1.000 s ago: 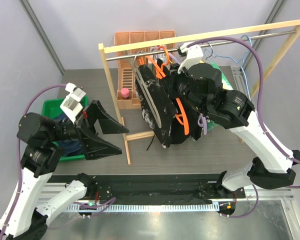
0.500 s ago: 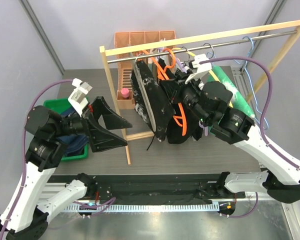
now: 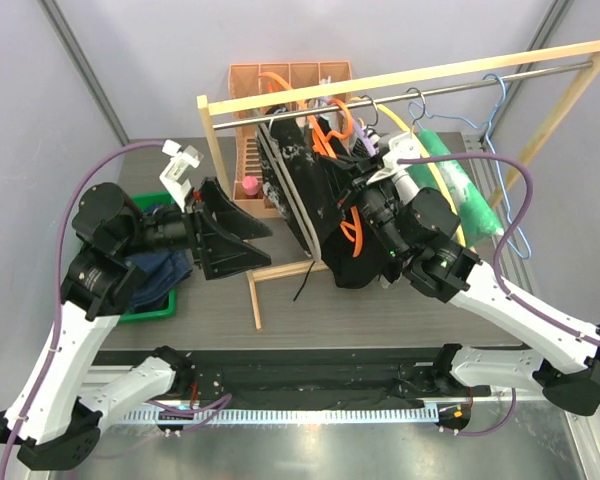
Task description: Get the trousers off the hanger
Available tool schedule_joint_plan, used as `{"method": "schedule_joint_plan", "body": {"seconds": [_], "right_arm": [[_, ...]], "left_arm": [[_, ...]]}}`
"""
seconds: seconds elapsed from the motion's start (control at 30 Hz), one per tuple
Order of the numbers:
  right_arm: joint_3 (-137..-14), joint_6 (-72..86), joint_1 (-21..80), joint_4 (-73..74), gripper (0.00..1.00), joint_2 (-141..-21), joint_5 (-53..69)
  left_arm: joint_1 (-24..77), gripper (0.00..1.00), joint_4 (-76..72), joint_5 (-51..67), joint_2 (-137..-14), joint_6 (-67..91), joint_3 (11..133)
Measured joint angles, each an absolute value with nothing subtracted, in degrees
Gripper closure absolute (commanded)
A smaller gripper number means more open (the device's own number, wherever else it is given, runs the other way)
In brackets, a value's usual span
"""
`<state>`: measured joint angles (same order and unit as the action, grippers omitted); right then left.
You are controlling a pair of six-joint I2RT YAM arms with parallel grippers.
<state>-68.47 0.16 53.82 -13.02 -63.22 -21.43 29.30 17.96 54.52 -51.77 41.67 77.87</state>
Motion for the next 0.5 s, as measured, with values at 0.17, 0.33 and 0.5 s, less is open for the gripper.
{"method": "schedule_joint_plan", "body": {"seconds": [0.17, 0.33, 0.5], "right_arm": [[-64.8, -4.1, 53.8, -21.1, 0.99, -63.3, -20.2], [-62.5, -7.9, 53.8, -28.9, 0.99, -65.0, -19.3], [-59.8, -10.9, 53.8, -37.4, 0.99, -66.9, -18.7]], "left_arm": [[29.3, 0.17, 20.1, 53.0, -54.3, 38.6, 79.6], [29.3, 0.17, 22.9, 51.3, -56.8, 35.2, 81.3], [29.3, 0.17, 24.0, 50.7, -58.1, 32.5, 81.7]]}}
